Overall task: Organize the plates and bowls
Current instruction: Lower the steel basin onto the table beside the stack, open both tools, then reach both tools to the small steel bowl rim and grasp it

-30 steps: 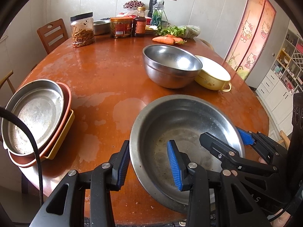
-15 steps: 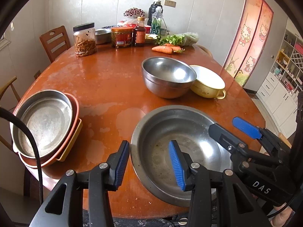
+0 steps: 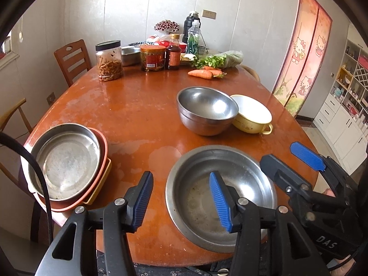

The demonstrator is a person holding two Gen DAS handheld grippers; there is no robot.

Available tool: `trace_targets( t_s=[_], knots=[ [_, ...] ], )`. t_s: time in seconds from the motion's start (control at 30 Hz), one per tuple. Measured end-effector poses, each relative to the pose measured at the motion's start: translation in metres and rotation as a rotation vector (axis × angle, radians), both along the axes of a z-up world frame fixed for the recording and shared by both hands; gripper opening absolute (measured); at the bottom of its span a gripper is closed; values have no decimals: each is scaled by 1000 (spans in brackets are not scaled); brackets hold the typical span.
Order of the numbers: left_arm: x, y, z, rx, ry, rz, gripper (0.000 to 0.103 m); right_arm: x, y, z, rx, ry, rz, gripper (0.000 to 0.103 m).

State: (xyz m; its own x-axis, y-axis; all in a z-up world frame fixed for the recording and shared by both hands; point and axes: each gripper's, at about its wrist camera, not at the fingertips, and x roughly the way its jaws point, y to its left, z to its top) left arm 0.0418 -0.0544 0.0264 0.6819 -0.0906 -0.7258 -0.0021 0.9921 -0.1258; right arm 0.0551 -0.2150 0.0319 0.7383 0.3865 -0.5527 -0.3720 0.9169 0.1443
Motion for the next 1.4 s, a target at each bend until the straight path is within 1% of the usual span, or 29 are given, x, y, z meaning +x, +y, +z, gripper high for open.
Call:
trace_targets(
  t_s=[0.1, 0.13, 0.23, 0.3, 0.4, 0.43, 0.47, 0.5, 0.63, 0.83, 0.93, 1.03, 1.07, 1.23, 1.4],
  knots=[
    [1, 4, 1, -7, -7, 8, 51, -2, -1, 4, 48, -27, 6, 85],
    [2, 6, 0, -10, -7, 12, 51, -1, -1, 3, 55, -22, 6, 87],
    [4, 11, 1, -18, -9, 17, 52, 4, -1, 1, 75, -1, -6, 89],
    [8, 14, 2, -14, -12, 18, 52, 9, -4, -1, 110, 25, -14, 90],
    [13, 17, 6, -9, -25, 22, 52, 20, -10, -2, 191, 69, -12, 92],
    [15, 18, 7, -8, -29, 24, 52, 22, -11, -2, 209, 79, -10, 94],
    [18, 19, 9, -6, -32, 28, 52, 26, -12, -1, 230, 92, -4, 100],
    [21, 21, 10, -7, -34, 28, 52, 30, -12, 0, 257, 107, 9, 103],
    [34, 23, 13, 0, -37, 23, 53, 49, -10, 4, 349, 175, 46, 103],
    [59, 27, 16, 5, -30, 13, 53, 76, 1, 6, 348, 257, 35, 102],
    [74, 31, 16, -3, -13, 15, 53, 87, 2, 3, 358, 300, 25, 102],
    [85, 33, 14, -11, 9, 17, 53, 99, 8, 0, 305, 342, -1, 102],
    [89, 35, 15, -17, 13, 17, 53, 103, 9, -1, 303, 356, -10, 103],
    [106, 37, 17, -17, 32, 15, 53, 123, 4, -10, 373, 448, -47, 102],
    [126, 36, 12, -20, 78, 7, 53, 144, -5, -28, 424, 550, -97, 103]
  ],
)
